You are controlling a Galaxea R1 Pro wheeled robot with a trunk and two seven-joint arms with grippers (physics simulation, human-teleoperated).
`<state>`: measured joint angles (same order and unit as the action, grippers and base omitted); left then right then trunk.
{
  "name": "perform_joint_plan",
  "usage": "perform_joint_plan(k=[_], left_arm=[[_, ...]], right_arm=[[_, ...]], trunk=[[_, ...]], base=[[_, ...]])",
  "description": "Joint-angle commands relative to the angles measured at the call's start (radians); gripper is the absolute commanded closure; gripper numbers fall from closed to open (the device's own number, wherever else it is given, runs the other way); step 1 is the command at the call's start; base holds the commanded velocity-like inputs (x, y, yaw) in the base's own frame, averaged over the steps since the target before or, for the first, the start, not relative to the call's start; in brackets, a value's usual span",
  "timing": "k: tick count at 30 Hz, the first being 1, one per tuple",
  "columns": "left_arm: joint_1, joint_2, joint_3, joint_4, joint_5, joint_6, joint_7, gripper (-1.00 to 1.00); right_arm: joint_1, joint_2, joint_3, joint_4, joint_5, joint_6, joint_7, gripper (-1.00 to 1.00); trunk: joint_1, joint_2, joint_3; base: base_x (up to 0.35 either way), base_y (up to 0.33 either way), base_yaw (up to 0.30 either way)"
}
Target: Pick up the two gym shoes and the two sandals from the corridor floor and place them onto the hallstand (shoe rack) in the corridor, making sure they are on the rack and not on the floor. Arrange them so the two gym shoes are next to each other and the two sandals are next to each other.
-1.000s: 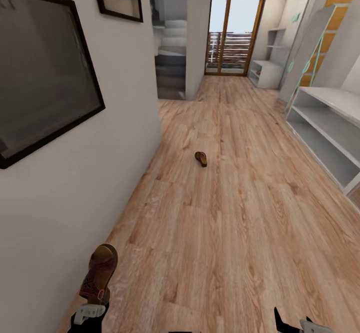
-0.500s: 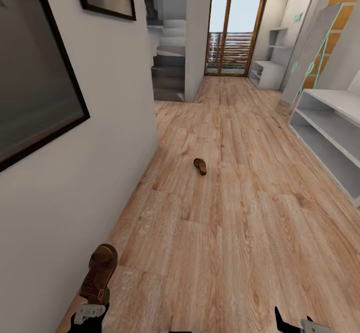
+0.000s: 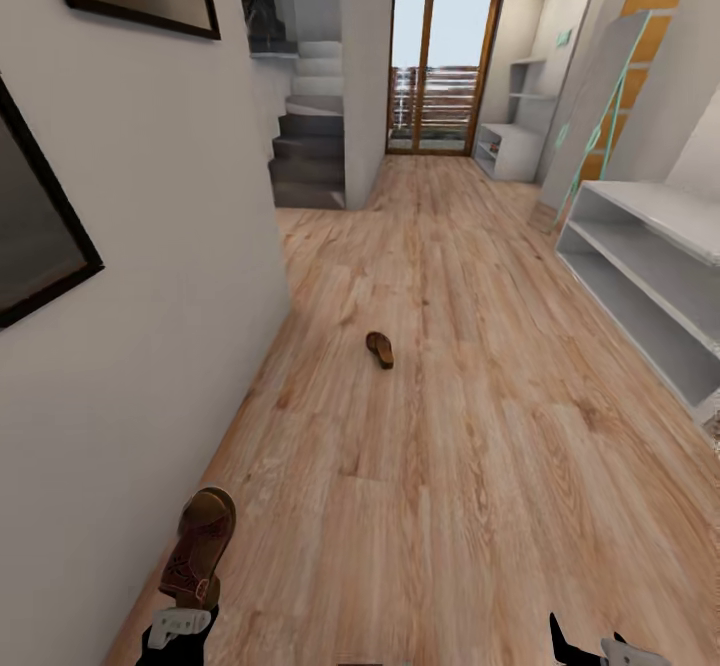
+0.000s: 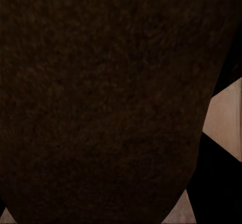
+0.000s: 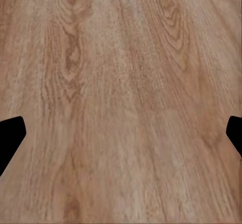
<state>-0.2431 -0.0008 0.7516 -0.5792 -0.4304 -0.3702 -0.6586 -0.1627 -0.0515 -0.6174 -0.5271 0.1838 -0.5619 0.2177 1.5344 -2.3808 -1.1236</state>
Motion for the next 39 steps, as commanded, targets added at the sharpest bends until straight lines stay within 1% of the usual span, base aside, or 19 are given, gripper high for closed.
perform_joint_plan(k=[1,4,8,18,22,23,26,27,28,29,30,31,32,33,34,36,39], left_arm=[[-0.001,-0.001,0.008,0.000,-0.008,-0.006,-0.006,1.00],[-0.001,-0.001,0.008,0.000,-0.008,-0.006,-0.006,1.00],[-0.001,-0.001,0.008,0.000,-0.010,-0.006,-0.006,1.00],[-0.005,-0.002,0.002,0.000,-0.015,-0.001,-0.005,1.00],[-0.015,-0.008,0.000,-0.001,-0.014,0.008,-0.003,1.00],[-0.068,-0.032,-0.002,-0.003,-0.018,0.015,-0.002,1.00],[-0.115,-0.047,-0.002,-0.003,-0.032,0.017,0.000,1.00],[-0.144,-0.055,-0.003,-0.004,-0.050,0.020,0.002,1.00],[-0.159,-0.058,-0.003,-0.004,-0.060,0.022,0.004,1.00],[-0.187,-0.065,-0.003,-0.004,-0.084,0.030,0.008,1.00],[-0.201,-0.069,-0.003,-0.004,-0.097,0.036,0.011,1.00],[-0.267,-0.094,-0.003,-0.003,-0.151,0.091,0.020,1.00],[-0.278,-0.100,-0.003,-0.003,-0.160,0.104,0.021,1.00],[-0.297,-0.111,-0.003,-0.002,-0.174,0.128,0.023,1.00],[-0.331,-0.134,-0.013,-0.002,-0.192,0.165,0.025,1.00],[-0.340,-0.138,-0.026,-0.002,-0.195,0.172,0.025,1.00],[-0.352,-0.141,-0.072,-0.003,-0.197,0.182,0.029,1.00]], right_arm=[[-0.001,0.001,-0.008,0.001,0.009,-0.004,0.006,-1.00],[-0.001,0.001,-0.008,0.001,0.009,-0.004,0.006,-1.00],[-0.001,0.001,-0.008,0.001,0.009,-0.004,0.006,-1.00],[-0.001,0.001,-0.007,0.004,0.010,-0.004,0.006,-1.00],[-0.001,0.002,-0.007,0.006,0.011,-0.004,0.006,-1.00],[-0.001,0.001,-0.007,0.007,0.011,-0.004,0.006,-1.00],[-0.001,0.001,-0.007,0.007,0.011,-0.004,0.006,-1.00],[-0.001,0.001,-0.007,0.007,0.011,-0.004,0.006,-1.00],[-0.001,0.001,-0.007,0.007,0.011,-0.004,0.006,-1.00],[-0.001,0.001,-0.007,0.007,0.011,-0.004,0.006,-1.00],[-0.001,0.001,-0.007,0.007,0.011,-0.004,0.006,-1.00],[-0.001,0.001,-0.007,0.007,0.011,-0.004,0.006,-1.00],[-0.001,0.001,-0.007,0.007,0.011,-0.004,0.005,-1.00],[-0.001,0.001,-0.007,0.007,0.011,-0.004,0.005,-1.00],[-0.001,0.001,-0.007,0.007,0.011,-0.004,0.005,-1.00],[-0.001,0.001,-0.007,0.006,0.011,-0.004,0.005,-1.00],[-0.001,0.001,-0.007,0.006,0.011,-0.004,0.005,-1.00]], trunk=[[0.000,0.000,0.000],[0.000,0.000,0.002],[0.000,0.000,0.003],[0.000,0.000,0.004],[0.000,0.000,0.004],[0.000,0.000,0.004],[0.000,0.000,0.004],[0.000,0.000,0.004],[0.000,0.000,0.004],[0.000,0.000,0.004],[0.000,0.000,0.004],[0.000,0.000,0.004],[0.000,0.000,0.004],[0.000,0.000,0.004],[0.000,0.000,0.004],[0.000,0.000,0.004],[0.000,0.000,0.004]], base=[[0.339,-0.017,-0.260],[0.339,-0.010,-0.252],[0.340,-0.003,-0.114],[0.340,-0.001,-0.024],[0.340,0.000,-0.002],[0.340,0.000,0.000],[0.340,0.000,0.000],[0.340,0.000,0.000],[0.340,0.000,0.000],[0.340,0.000,0.000],[0.340,0.000,0.000],[0.340,0.000,0.000],[0.340,0.000,0.000],[0.340,0.000,0.000],[0.340,0.000,0.000],[0.340,0.000,0.000],[0.340,0.000,0.000]])
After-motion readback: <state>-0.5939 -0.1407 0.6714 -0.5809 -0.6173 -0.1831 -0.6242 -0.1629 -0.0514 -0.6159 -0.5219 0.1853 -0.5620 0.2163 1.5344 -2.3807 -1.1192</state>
